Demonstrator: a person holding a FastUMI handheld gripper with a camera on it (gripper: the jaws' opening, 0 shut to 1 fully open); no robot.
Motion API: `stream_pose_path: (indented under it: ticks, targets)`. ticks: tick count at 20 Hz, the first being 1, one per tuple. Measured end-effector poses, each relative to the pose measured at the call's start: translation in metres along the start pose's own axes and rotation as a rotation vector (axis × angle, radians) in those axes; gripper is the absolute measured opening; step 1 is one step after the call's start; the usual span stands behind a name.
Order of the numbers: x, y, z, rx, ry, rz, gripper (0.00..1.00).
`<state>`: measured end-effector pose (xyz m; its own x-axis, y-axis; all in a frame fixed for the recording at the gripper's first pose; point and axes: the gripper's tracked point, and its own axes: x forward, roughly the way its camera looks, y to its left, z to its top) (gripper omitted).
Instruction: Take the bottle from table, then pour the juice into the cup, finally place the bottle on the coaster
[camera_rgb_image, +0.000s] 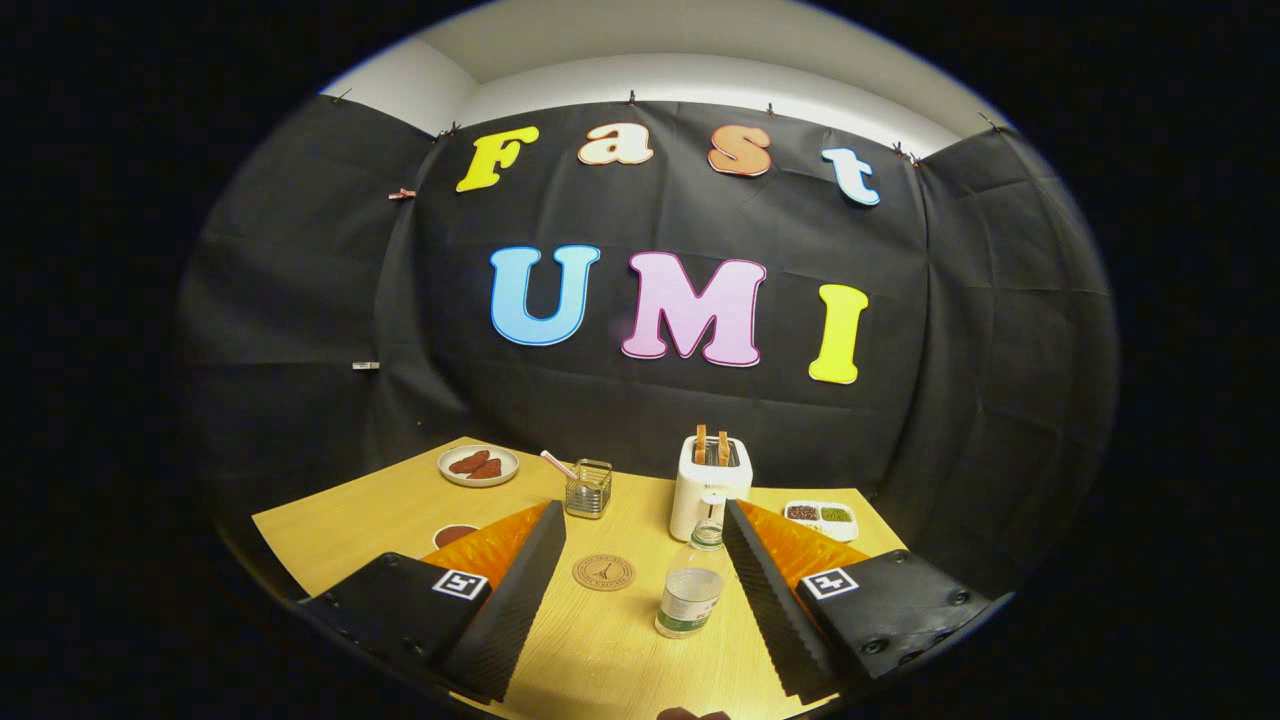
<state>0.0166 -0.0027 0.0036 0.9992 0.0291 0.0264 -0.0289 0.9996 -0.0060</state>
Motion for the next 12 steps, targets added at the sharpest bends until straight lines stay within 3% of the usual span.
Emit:
stream_pose_path:
  ticks: [12]
  targets:
    - [0.033, -0.016, -0.02, 0.002, 0.021, -0.025, 0.98]
